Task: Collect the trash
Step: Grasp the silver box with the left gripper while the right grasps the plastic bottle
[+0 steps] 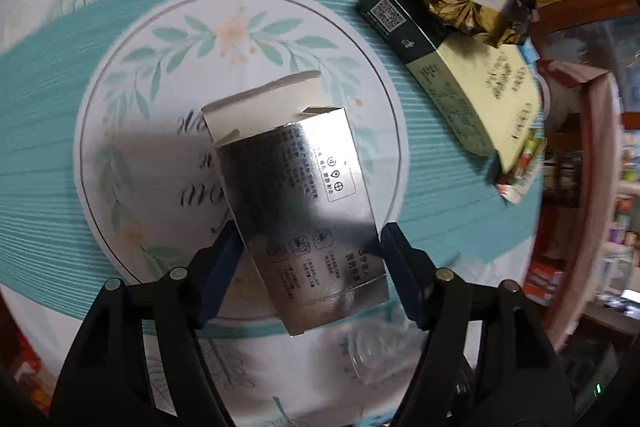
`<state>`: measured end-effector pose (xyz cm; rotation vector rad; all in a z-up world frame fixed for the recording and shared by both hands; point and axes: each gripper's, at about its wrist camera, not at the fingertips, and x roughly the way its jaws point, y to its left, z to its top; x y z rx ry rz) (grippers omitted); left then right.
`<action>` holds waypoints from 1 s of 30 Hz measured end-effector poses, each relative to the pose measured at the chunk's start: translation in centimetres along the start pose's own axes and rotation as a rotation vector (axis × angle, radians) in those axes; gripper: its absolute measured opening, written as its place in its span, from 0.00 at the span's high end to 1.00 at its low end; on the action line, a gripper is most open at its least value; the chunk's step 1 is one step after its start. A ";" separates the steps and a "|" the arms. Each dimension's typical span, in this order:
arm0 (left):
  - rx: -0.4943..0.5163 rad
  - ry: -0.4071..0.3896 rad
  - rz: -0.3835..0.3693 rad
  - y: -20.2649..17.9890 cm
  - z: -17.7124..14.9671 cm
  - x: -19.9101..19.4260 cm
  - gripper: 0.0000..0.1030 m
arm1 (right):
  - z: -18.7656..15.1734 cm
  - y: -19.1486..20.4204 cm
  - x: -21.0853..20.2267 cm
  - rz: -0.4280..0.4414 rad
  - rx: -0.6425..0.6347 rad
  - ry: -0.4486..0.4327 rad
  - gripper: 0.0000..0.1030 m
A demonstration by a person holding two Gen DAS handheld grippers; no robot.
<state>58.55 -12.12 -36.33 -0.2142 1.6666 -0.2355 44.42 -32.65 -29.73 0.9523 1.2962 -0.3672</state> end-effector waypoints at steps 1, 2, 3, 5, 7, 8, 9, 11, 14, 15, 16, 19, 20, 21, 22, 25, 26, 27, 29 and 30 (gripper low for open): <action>-0.004 -0.003 -0.010 0.4 -0.2 -0.2 0.37 | 0.0 0.2 0.2 -0.004 0.001 0.004 0.30; -0.003 -0.006 -0.013 0.7 -0.3 -0.5 0.39 | 0.0 0.3 0.4 -0.008 0.001 0.008 0.30; 0.001 -0.012 -0.017 1.1 -0.6 -0.8 0.39 | 0.0 0.5 0.6 -0.012 0.002 0.013 0.29; 0.017 -0.023 -0.019 1.8 -1.2 -1.5 0.40 | -0.1 0.9 1.0 -0.025 0.003 0.022 0.27; 0.032 -0.029 -0.018 2.3 -1.7 -2.0 0.40 | -0.2 1.4 1.6 -0.035 0.004 0.027 0.24; 0.038 -0.032 -0.014 2.5 -1.9 -2.3 0.40 | -0.2 1.6 1.8 -0.036 0.005 0.030 0.24; 0.044 -0.035 -0.011 2.8 -2.1 -2.6 0.40 | -0.3 1.8 2.1 -0.036 0.006 0.033 0.24; 0.048 -0.037 -0.012 3.3 -2.5 -3.3 0.40 | -0.3 2.1 2.6 -0.034 0.013 0.037 0.24; 0.043 -0.034 -0.022 4.0 -3.0 -3.8 0.41 | -0.6 2.7 3.3 -0.048 0.012 0.023 0.25; 0.043 -0.035 -0.024 4.2 -3.1 -3.9 0.40 | -0.7 2.9 3.3 -0.040 -0.001 0.012 0.34; 0.045 -0.039 -0.023 4.2 -3.2 -4.3 0.40 | -0.8 3.1 3.5 -0.028 -0.020 0.016 0.49; 0.060 -0.052 -0.022 4.4 -2.7 -5.1 0.41 | -1.2 4.0 3.7 -0.037 -0.058 0.004 0.59; 0.069 -0.058 -0.021 4.3 -2.8 -5.5 0.40 | -1.5 4.4 3.4 -0.038 -0.078 -0.019 0.60; 0.077 -0.062 -0.020 4.5 -2.9 -5.8 0.40 | -1.6 4.6 3.2 -0.035 -0.095 -0.033 0.62; 0.089 -0.070 -0.015 4.5 -3.1 -6.0 0.40 | -1.9 4.8 2.8 -0.031 -0.117 -0.047 0.63; 0.124 -0.090 -0.007 4.7 -4.0 -7.0 0.41 | -2.7 5.1 1.8 -0.029 -0.170 -0.066 0.64; 0.133 -0.095 -0.006 4.7 -4.3 -7.0 0.41 | -2.9 5.1 1.4 -0.027 -0.183 -0.072 0.64; 0.139 -0.098 -0.005 4.8 -4.9 -6.8 0.41 | -3.3 5.1 0.9 -0.026 -0.200 -0.080 0.64; 0.153 -0.109 -0.003 4.6 -5.9 -7.3 0.41 | -3.9 4.7 -0.1 -0.021 -0.224 -0.090 0.64; 0.163 -0.115 -0.003 4.5 -6.5 -7.7 0.41 | -4.3 4.4 -0.7 -0.019 -0.235 -0.095 0.64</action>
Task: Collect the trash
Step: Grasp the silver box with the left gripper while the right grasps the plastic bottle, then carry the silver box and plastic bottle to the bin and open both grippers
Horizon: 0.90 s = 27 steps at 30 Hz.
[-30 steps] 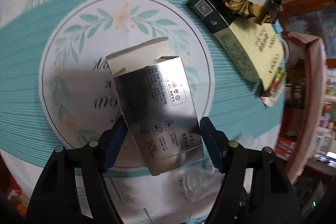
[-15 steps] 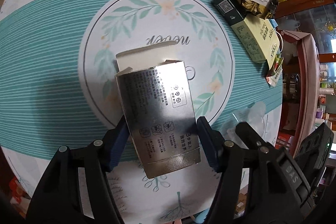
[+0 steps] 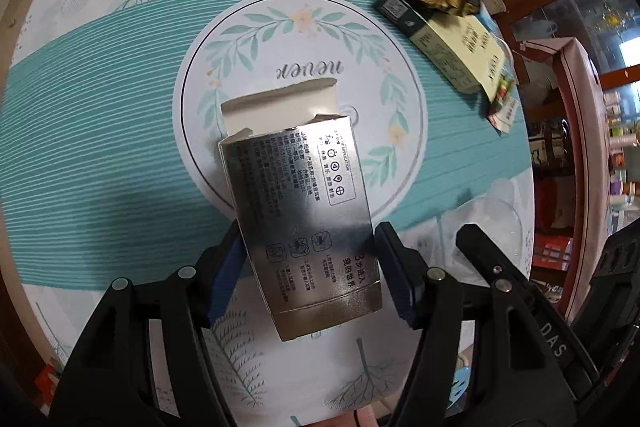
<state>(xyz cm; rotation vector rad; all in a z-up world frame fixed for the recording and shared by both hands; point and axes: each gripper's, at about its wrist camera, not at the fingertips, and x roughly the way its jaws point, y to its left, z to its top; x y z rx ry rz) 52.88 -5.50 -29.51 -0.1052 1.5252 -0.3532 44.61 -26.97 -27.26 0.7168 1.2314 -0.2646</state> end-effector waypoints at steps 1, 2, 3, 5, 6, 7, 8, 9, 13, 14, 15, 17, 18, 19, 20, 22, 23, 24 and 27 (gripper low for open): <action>0.007 -0.004 -0.002 0.5 -0.7 0.2 0.41 | -0.4 -0.2 -0.8 0.002 -0.015 -0.007 0.64; 0.014 -0.008 -0.003 0.8 -1.1 0.1 0.41 | -0.7 -0.4 -1.4 0.002 -0.025 -0.013 0.64; 0.023 -0.017 -0.005 0.5 -1.8 -0.5 0.41 | -1.1 -0.6 -2.0 0.004 -0.035 -0.019 0.64; 0.034 -0.030 -0.006 0.0 -3.4 -0.5 0.41 | -2.1 -1.0 -3.4 0.014 -0.056 -0.032 0.64; 0.041 -0.042 -0.008 -0.3 -4.3 -1.2 0.41 | -2.6 -1.2 -4.0 0.017 -0.066 -0.036 0.64; 0.043 -0.049 -0.008 -0.4 -4.8 -1.5 0.41 | -3.2 -1.5 -4.8 0.023 -0.080 -0.041 0.64; 0.044 -0.059 -0.008 -0.6 -5.7 -2.1 0.41 | -3.7 -1.8 -5.4 0.033 -0.086 -0.047 0.64; 0.043 -0.069 -0.008 -0.9 -6.6 -2.5 0.41 | -4.2 -2.1 -5.9 0.040 -0.094 -0.048 0.64; 0.026 -0.114 -0.005 -2.1 -10.2 -3.7 0.41 | -6.7 -3.8 -8.5 0.089 -0.136 -0.052 0.64; 0.016 -0.128 -0.005 -2.4 -11.7 -4.2 0.41 | -7.5 -4.3 -9.3 0.101 -0.158 -0.051 0.64; 0.012 -0.137 -0.006 -2.6 -12.5 -4.4 0.41 | -8.1 -4.7 -9.9 0.109 -0.179 -0.050 0.64; -0.003 -0.165 0.001 -3.4 -15.0 -4.8 0.41 | -9.6 -5.8 -11.3 0.123 -0.232 -0.050 0.64; -0.011 -0.179 0.005 -3.7 -16.4 -5.0 0.41 | -10.3 -6.4 -12.0 0.132 -0.256 -0.049 0.64; -0.021 -0.195 0.013 -4.1 -18.0 -5.1 0.41 | -11.1 -7.1 -12.7 0.143 -0.278 -0.046 0.64; -0.033 -0.208 0.022 -4.5 -19.7 -5.1 0.41 | -11.7 -7.8 -13.2 0.152 -0.299 -0.042 0.64; -0.053 -0.223 0.032 -5.2 -22.3 -4.6 0.41 | -13.2 -9.3 -14.3 0.169 -0.339 -0.036 0.64; -0.069 -0.227 0.036 -5.6 -24.0 -4.3 0.41 | -13.7 -9.8 -14.7 0.175 -0.357 -0.034 0.64; -0.083 -0.228 0.038 -5.9 -25.5 -4.0 0.41 | -14.5 -10.6 -15.3 0.179 -0.381 -0.033 0.64; -0.110 -0.227 0.034 -6.8 -29.2 -3.1 0.41 | -16.4 -12.5 -16.4 0.179 -0.434 -0.030 0.64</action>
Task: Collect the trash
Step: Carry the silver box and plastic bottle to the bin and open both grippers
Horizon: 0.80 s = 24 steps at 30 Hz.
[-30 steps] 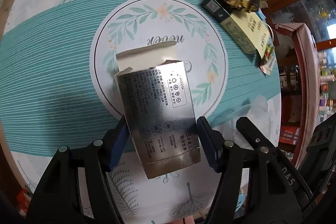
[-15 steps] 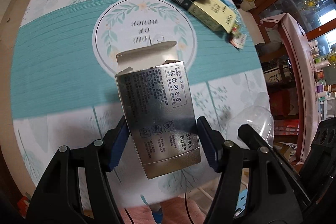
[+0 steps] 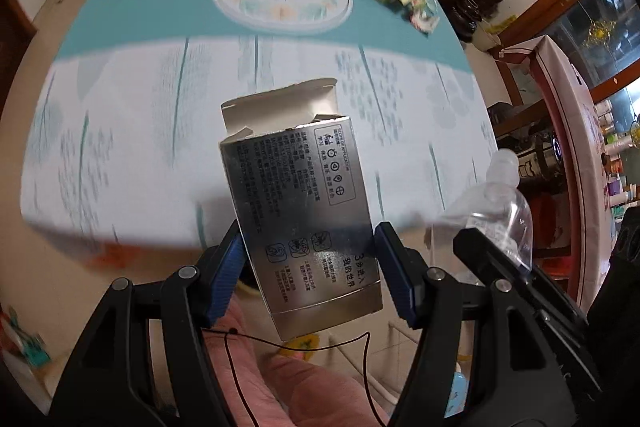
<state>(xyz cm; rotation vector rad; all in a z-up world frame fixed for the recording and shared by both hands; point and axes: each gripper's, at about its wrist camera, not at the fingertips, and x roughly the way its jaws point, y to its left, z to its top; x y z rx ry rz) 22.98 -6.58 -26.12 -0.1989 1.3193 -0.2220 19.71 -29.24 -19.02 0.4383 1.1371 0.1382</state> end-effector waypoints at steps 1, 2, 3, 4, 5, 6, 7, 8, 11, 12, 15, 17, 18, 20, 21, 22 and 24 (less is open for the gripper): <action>-0.002 0.003 0.003 -0.3 -1.9 0.0 0.41 | -1.1 -0.3 -0.5 -0.002 -0.018 0.003 0.64; 0.002 0.005 0.008 -0.6 -3.3 0.1 0.41 | -2.2 -0.7 -0.9 -0.004 -0.032 0.008 0.64; 0.006 0.005 0.013 -0.8 -4.2 0.1 0.41 | -2.9 -1.0 -1.1 -0.004 -0.038 0.012 0.64; 0.017 0.008 0.027 -1.2 -5.7 0.2 0.41 | -3.8 -1.3 -1.3 -0.005 -0.045 0.019 0.64; 0.025 0.010 0.044 -1.4 -6.9 0.3 0.41 | -5.2 -1.8 -1.6 -0.005 -0.053 0.029 0.64; 0.039 0.018 0.060 -1.5 -8.3 0.4 0.41 | -6.0 -1.9 -1.7 -0.006 -0.056 0.033 0.64; 0.044 0.023 0.066 -1.6 -9.2 0.6 0.41 | -7.0 -2.2 -1.6 -0.007 -0.058 0.041 0.64; 0.049 0.027 0.069 -1.6 -10.1 0.7 0.41 | -8.1 -2.6 -1.6 -0.009 -0.056 0.051 0.64; 0.067 0.037 0.084 -1.5 -12.5 1.7 0.41 | -10.8 -3.6 -1.3 -0.008 -0.056 0.071 0.64; 0.074 0.040 0.089 -1.4 -13.1 2.1 0.41 | -11.5 -3.9 -1.1 -0.007 -0.055 0.077 0.64; 0.087 0.046 0.104 -0.9 -14.5 4.0 0.41 | -13.7 -5.3 0.4 -0.007 -0.043 0.102 0.64; 0.091 0.052 0.107 -0.3 -15.3 5.7 0.41 | -15.0 -6.4 1.8 -0.012 -0.036 0.114 0.64; 0.097 0.052 0.109 0.1 -15.9 7.0 0.40 | -15.3 -6.7 2.5 -0.016 -0.035 0.117 0.64; 0.107 0.052 0.114 0.5 -16.5 9.0 0.40 | -16.6 -7.9 4.9 -0.033 -0.039 0.130 0.64; 0.116 0.055 0.115 1.0 -16.9 10.8 0.40 | -17.0 -8.5 5.6 -0.035 -0.039 0.136 0.64; 0.118 0.059 0.113 1.3 -17.2 12.4 0.40 | -17.6 -9.3 7.0 -0.039 -0.038 0.143 0.64; 0.122 0.064 0.109 1.9 -17.7 14.8 0.40 | -18.3 -10.3 9.1 -0.047 -0.038 0.146 0.64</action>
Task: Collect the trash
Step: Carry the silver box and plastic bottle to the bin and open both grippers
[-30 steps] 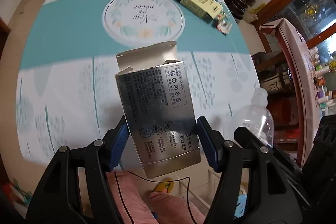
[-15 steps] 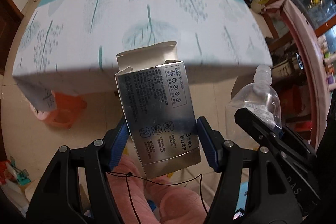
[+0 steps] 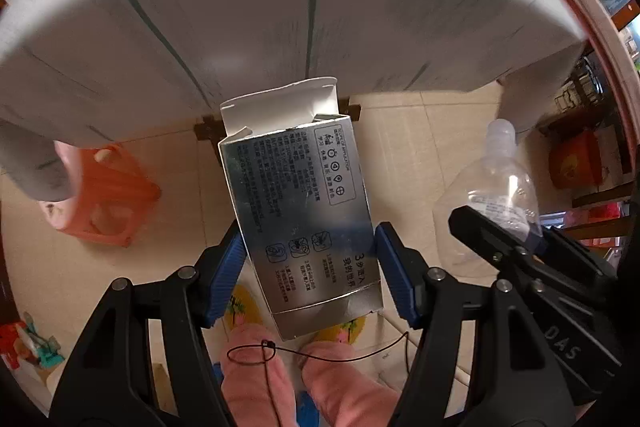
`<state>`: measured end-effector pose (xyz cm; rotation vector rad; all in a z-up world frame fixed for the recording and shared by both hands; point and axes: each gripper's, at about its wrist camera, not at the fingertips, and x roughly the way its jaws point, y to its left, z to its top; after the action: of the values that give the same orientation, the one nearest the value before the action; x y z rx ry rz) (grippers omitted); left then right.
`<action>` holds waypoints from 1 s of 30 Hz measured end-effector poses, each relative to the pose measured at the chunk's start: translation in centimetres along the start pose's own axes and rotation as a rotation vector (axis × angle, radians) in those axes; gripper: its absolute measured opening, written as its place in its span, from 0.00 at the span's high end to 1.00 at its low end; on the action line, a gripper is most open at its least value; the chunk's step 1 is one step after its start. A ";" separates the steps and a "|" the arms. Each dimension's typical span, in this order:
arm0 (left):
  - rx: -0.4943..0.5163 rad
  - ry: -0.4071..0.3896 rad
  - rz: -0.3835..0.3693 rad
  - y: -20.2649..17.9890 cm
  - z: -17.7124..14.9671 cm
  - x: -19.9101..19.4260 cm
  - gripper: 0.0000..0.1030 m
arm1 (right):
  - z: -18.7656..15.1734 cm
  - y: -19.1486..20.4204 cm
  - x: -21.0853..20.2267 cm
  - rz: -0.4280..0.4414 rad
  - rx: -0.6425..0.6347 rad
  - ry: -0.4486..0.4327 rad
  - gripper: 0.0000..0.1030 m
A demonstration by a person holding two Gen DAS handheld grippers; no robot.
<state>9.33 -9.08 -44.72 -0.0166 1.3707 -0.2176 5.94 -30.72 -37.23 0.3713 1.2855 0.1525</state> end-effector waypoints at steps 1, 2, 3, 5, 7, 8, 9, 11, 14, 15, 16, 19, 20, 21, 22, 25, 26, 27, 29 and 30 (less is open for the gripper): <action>0.005 -0.007 -0.001 0.3 -0.3 1.8 0.40 | -0.4 -0.7 1.6 -0.006 -0.002 0.001 0.64; 0.011 -0.014 -0.002 0.4 -0.4 2.9 0.40 | -0.6 -1.1 2.8 -0.013 -0.004 0.002 0.64; 0.017 -0.024 -0.001 0.6 -0.5 4.4 0.40 | -0.8 -1.7 4.3 -0.021 -0.008 0.003 0.64; 0.030 -0.050 0.001 1.0 -0.9 7.6 0.39 | -1.2 -2.7 6.6 -0.032 -0.017 0.003 0.64; 0.043 -0.065 0.009 1.3 -1.3 10.2 0.38 | -1.5 -3.7 9.0 -0.046 -0.027 0.005 0.64; 0.054 -0.074 0.013 1.4 -1.5 11.6 0.38 | -1.7 -4.3 10.6 -0.058 -0.033 0.008 0.64; 0.063 -0.081 0.021 1.4 -1.7 12.9 0.37 | -1.9 -4.7 11.6 -0.064 -0.037 0.010 0.64; 0.077 -0.090 0.027 1.6 -2.2 15.2 0.37 | -2.2 -5.6 14.3 -0.077 -0.048 0.014 0.64; 0.092 -0.090 0.037 2.1 -2.8 17.7 0.36 | -2.4 -6.4 17.9 -0.089 -0.058 0.029 0.63; 0.092 -0.084 0.039 2.6 -3.0 18.8 0.36 | -2.5 -6.5 19.0 -0.090 -0.059 0.034 0.63; 0.086 -0.080 0.042 3.0 -3.2 19.5 0.35 | -2.5 -6.8 20.3 -0.090 -0.062 0.041 0.63; 0.061 -0.082 0.055 4.2 -4.0 21.1 0.31 | -2.4 -7.1 23.1 -0.094 -0.075 0.060 0.63; 0.055 -0.086 0.062 5.0 -3.0 21.3 0.27 | -2.3 -6.7 23.9 -0.094 -0.080 0.065 0.63; 0.045 -0.098 0.076 5.6 -3.2 21.5 0.24 | -2.3 -6.6 24.9 -0.097 -0.089 0.072 0.63; 0.039 -0.103 0.079 6.1 -3.0 21.6 0.23 | -2.0 -6.5 25.7 -0.098 -0.094 0.079 0.63; 0.012 -0.109 0.094 8.0 -2.7 22.2 0.22 | -1.9 -6.0 27.5 -0.084 -0.095 0.098 0.61; 0.002 -0.110 0.095 8.5 -2.6 22.2 0.22 | -1.9 -6.1 28.2 -0.084 -0.093 0.103 0.60; -0.015 -0.113 0.098 9.1 -2.6 22.3 0.22 | -2.1 -5.8 28.7 -0.078 -0.089 0.106 0.54; -0.039 -0.112 0.100 10.2 -2.6 22.5 0.21 | -2.1 -5.3 29.5 -0.067 -0.082 0.102 0.45; -0.051 -0.112 0.102 10.5 -2.6 22.5 0.21 | -2.0 -5.0 29.9 -0.066 -0.081 0.100 0.41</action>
<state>12.42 -2.18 -68.48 -0.0013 1.2612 -0.0951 11.94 -25.56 -66.60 0.2540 1.3836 0.1690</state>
